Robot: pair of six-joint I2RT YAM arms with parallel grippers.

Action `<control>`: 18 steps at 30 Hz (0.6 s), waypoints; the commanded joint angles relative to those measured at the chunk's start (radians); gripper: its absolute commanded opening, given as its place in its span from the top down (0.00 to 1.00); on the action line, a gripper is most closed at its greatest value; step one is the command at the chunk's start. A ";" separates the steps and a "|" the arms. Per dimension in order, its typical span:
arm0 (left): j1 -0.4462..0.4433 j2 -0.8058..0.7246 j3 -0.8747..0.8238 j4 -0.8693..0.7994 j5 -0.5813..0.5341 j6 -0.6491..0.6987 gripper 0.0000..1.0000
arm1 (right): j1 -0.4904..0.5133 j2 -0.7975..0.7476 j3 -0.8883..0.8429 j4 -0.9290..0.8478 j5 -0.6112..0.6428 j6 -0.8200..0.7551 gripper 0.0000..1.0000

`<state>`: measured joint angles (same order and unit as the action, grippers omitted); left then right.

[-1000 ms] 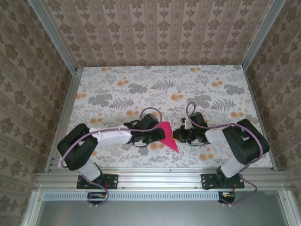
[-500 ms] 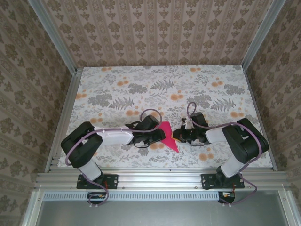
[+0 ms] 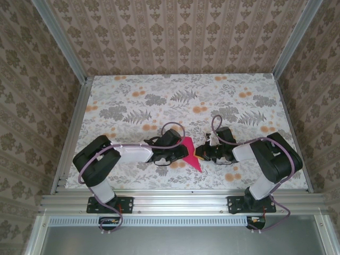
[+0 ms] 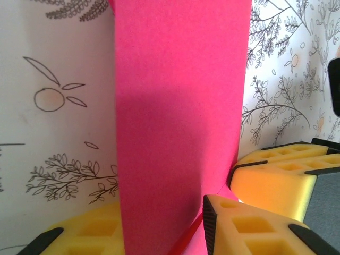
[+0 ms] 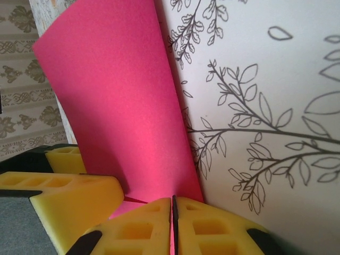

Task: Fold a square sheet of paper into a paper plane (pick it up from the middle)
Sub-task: Fold the wing for the fifth time at the center of the table.

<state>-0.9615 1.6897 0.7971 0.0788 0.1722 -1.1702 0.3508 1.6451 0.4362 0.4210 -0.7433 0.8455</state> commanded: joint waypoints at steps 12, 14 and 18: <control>0.045 0.036 0.092 -0.078 0.012 0.045 0.92 | 0.007 -0.097 -0.008 -0.199 0.167 -0.093 0.74; 0.053 0.037 0.103 -0.099 0.018 0.054 0.94 | 0.009 -0.163 -0.006 -0.260 0.206 -0.131 0.71; 0.062 0.046 0.119 -0.122 0.037 0.064 0.95 | 0.039 -0.339 -0.005 -0.411 0.373 -0.219 0.66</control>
<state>-0.9066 1.7214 0.8806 0.0021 0.1860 -1.1370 0.3676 1.4128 0.4358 0.1791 -0.5426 0.7269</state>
